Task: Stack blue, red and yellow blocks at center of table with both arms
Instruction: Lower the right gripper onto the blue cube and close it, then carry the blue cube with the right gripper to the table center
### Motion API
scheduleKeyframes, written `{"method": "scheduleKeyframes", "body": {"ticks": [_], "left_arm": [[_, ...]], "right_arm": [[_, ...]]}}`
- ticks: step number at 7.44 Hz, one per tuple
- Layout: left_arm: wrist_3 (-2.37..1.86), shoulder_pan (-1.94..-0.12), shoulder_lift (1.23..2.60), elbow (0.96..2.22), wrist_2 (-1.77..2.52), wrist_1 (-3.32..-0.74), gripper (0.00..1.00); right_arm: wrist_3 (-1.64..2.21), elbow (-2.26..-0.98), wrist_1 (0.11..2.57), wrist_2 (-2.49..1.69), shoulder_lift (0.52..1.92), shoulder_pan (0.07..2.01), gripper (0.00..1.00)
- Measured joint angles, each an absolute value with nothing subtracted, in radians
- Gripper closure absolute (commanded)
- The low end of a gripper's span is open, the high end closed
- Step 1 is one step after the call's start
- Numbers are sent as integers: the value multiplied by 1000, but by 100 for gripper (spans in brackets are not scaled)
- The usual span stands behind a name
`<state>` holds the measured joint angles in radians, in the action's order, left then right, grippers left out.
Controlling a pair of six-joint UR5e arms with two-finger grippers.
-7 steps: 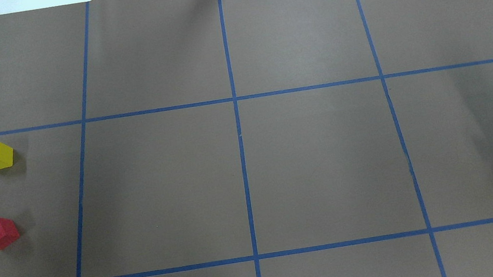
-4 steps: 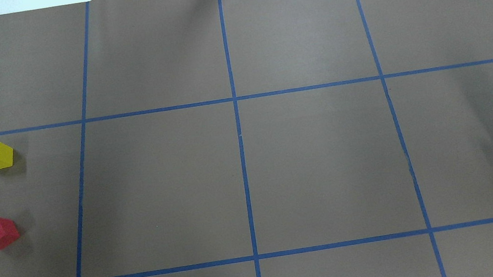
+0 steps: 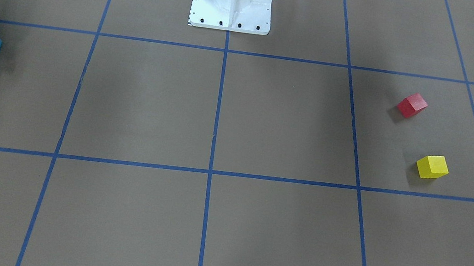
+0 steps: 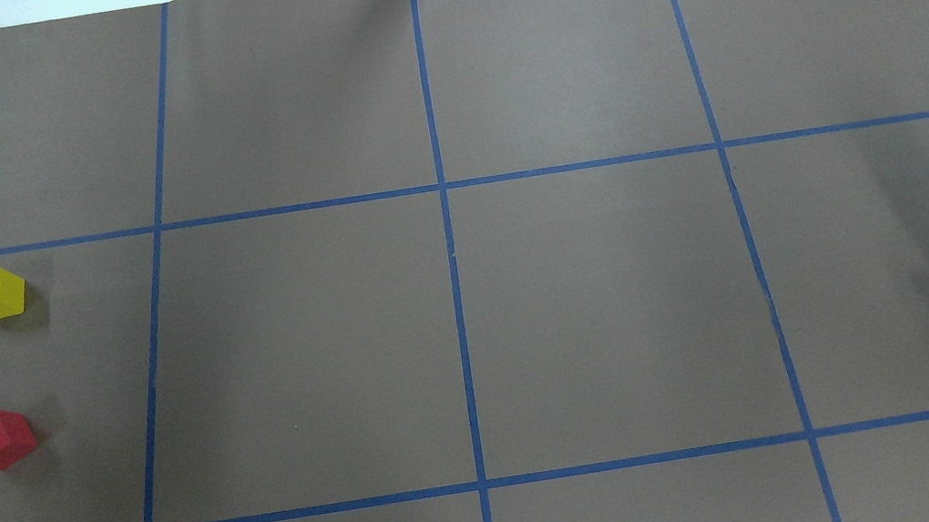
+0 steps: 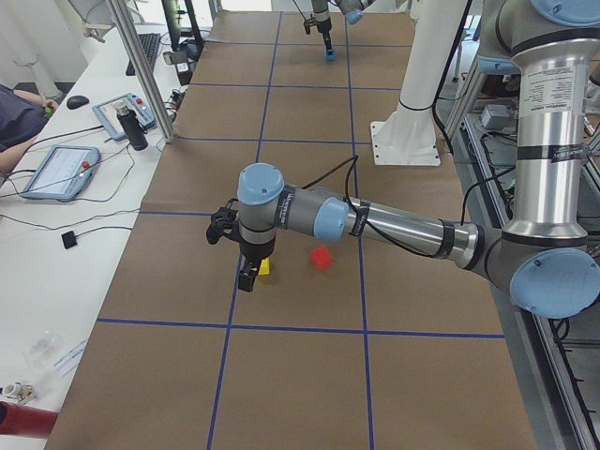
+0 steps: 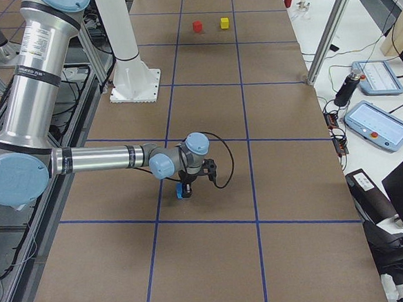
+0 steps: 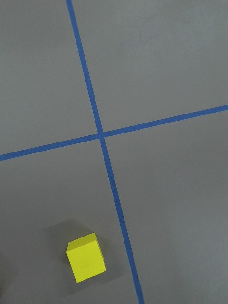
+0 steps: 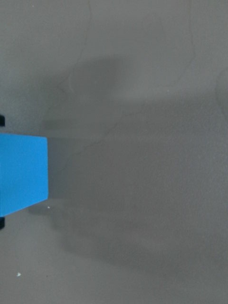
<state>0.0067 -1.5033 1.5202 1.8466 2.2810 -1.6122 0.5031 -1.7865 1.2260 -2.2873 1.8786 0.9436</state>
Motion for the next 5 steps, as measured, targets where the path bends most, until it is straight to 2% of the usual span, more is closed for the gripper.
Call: {"method": "scheduleKeyframes", "body": {"ticks": [3, 5], "left_arm": [[6, -1503, 1522, 1847, 2281, -1612, 0], [6, -1503, 1523, 1847, 2281, -1612, 0]], "right_arm": [[503, -1825, 1236, -2304, 1863, 952, 100], [503, -1847, 1339, -2355, 1752, 990, 100]]}}
